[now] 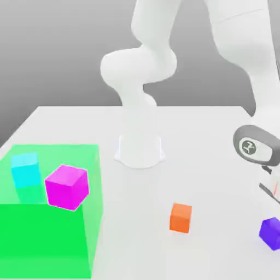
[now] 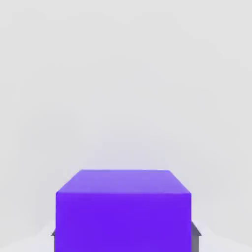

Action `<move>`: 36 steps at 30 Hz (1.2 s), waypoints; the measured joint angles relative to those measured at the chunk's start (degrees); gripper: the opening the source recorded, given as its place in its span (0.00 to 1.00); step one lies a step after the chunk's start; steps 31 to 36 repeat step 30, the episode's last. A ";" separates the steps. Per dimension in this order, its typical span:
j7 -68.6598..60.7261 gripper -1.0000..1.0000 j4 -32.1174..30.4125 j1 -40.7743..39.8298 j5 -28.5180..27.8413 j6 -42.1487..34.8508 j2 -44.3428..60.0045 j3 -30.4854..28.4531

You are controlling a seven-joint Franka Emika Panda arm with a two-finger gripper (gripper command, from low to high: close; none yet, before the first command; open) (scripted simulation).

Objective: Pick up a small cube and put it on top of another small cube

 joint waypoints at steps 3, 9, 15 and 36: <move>-1.33 0.00 -1.05 -1.13 1.75 -3.80 -4.85 1.52; 5.37 0.00 -9.28 -3.76 6.25 -7.03 -16.65 -0.97; 18.86 0.00 -20.54 -10.16 8.76 -7.11 -28.14 -4.62; 32.69 1.00 -30.83 -15.06 10.23 6.55 -24.81 -6.42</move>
